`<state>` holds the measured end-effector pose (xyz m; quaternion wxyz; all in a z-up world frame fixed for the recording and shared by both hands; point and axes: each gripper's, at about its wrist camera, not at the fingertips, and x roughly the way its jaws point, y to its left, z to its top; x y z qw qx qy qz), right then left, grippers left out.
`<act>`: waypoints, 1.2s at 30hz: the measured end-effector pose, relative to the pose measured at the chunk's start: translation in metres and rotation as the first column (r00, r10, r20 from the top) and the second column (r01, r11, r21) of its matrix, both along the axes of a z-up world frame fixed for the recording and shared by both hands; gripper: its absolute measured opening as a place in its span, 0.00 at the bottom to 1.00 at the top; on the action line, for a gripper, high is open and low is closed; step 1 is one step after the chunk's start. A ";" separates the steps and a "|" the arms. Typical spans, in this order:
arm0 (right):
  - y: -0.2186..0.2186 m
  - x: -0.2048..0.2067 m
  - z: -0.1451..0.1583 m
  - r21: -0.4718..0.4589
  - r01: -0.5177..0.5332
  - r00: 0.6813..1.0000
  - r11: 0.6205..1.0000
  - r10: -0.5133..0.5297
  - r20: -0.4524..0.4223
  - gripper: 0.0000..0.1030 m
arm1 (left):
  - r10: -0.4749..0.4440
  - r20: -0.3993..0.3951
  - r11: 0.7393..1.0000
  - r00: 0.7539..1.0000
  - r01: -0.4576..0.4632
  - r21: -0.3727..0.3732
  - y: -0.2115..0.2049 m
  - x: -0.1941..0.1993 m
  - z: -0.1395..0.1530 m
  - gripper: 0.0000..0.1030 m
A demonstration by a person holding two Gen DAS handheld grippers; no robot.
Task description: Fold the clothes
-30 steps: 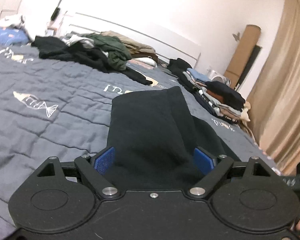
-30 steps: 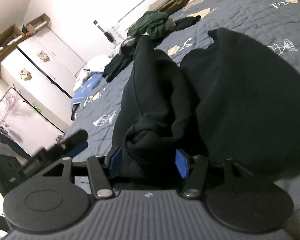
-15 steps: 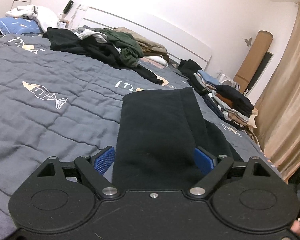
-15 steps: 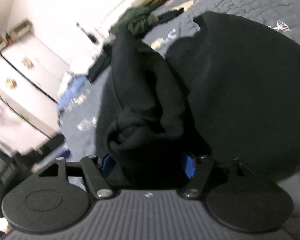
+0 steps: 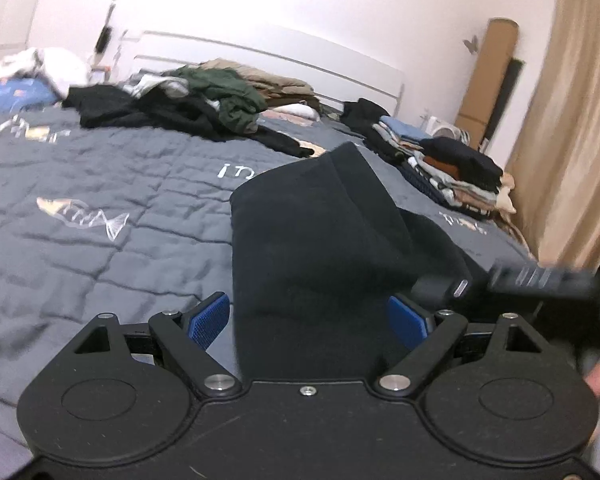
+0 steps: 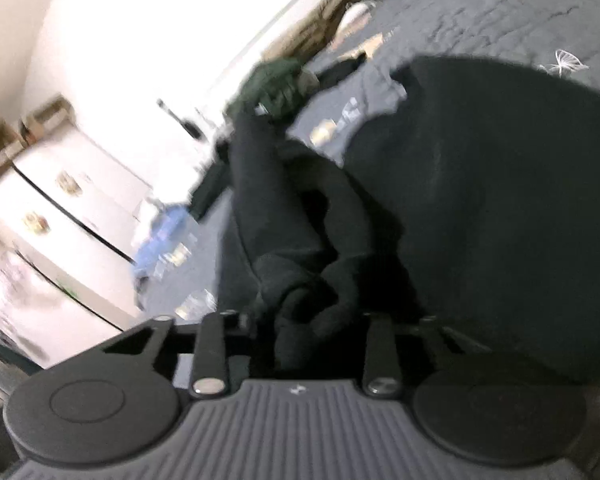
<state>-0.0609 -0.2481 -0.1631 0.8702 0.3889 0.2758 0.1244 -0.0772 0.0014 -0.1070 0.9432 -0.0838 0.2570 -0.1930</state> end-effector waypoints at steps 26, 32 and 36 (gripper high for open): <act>-0.116 -0.039 -0.005 -0.161 0.288 0.944 0.944 -0.308 -0.115 0.27 | -0.547 0.250 0.455 0.799 0.034 0.890 -0.159 -0.050 -0.088 0.61; -0.114 -0.045 0.004 -0.165 0.326 0.942 0.931 -0.335 -0.030 0.27 | -0.590 0.273 0.325 0.760 -0.086 0.942 -0.176 -0.042 -0.114 0.62; -0.112 -0.047 0.019 -0.184 0.342 0.939 0.922 -0.340 0.043 0.26 | -0.563 0.315 0.323 0.764 -0.148 0.935 -0.180 -0.048 -0.106 0.23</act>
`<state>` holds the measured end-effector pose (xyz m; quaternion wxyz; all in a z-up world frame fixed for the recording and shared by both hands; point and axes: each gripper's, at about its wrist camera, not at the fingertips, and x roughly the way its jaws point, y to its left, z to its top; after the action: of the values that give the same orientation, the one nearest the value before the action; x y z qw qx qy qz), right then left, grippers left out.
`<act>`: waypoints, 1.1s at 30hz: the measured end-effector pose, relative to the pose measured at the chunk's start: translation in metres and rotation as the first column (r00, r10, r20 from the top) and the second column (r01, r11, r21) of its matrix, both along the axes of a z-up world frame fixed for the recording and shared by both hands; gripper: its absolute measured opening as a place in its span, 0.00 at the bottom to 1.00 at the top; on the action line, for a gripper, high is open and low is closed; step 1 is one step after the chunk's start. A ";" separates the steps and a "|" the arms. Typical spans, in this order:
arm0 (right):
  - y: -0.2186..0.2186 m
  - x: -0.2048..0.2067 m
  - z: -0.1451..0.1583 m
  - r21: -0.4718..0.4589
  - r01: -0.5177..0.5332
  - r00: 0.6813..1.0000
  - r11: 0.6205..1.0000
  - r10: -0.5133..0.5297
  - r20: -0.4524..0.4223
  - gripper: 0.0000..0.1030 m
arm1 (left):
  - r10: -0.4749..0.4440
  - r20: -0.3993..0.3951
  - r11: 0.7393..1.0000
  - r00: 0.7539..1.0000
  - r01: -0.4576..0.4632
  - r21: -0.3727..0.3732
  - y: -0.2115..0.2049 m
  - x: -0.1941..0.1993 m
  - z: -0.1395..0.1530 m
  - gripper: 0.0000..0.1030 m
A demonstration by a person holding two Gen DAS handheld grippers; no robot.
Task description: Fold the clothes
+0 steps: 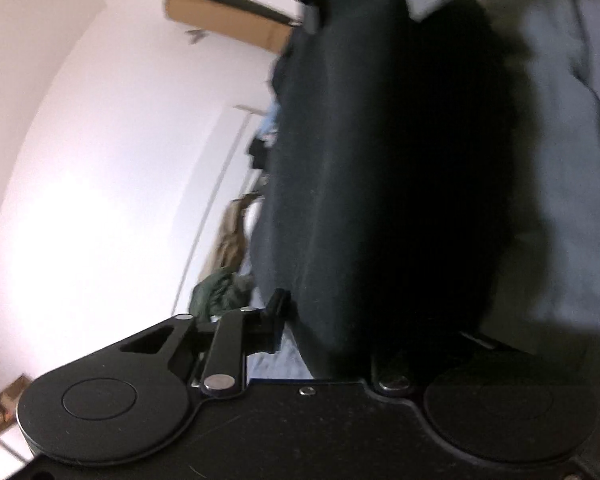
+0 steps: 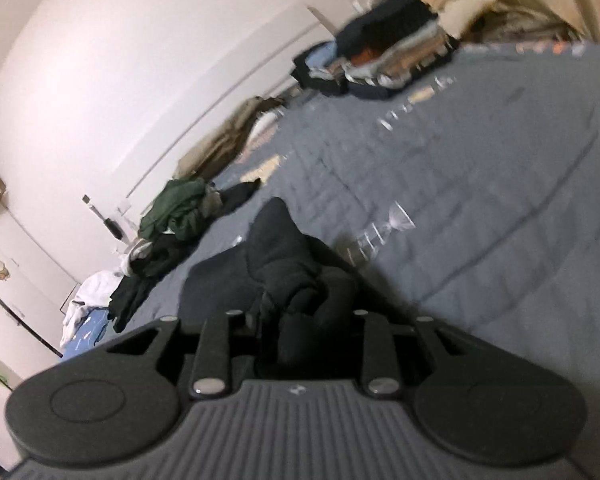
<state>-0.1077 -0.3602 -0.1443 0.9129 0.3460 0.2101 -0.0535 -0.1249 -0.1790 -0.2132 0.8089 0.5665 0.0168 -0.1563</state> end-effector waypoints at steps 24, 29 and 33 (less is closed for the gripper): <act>0.096 0.016 -0.013 0.140 -0.321 0.942 0.937 0.331 -0.055 0.27 | 0.128 -0.013 0.963 0.992 -0.122 0.240 0.125 -0.015 0.041 0.15; 0.111 0.029 -0.032 0.071 -0.356 0.912 0.932 0.363 -0.190 0.27 | 0.205 -0.227 0.953 0.952 -0.142 0.267 0.123 -0.018 0.023 0.40; 0.102 0.027 -0.047 0.098 -0.364 0.891 0.926 0.377 -0.253 0.27 | 0.197 -0.286 0.971 0.938 -0.147 0.188 0.124 -0.029 0.039 0.41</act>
<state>-0.0810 -0.2577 -0.1914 0.8609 0.3107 0.3947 0.0804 -0.1542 -0.0548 -0.1745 0.7579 0.5968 0.2031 -0.1680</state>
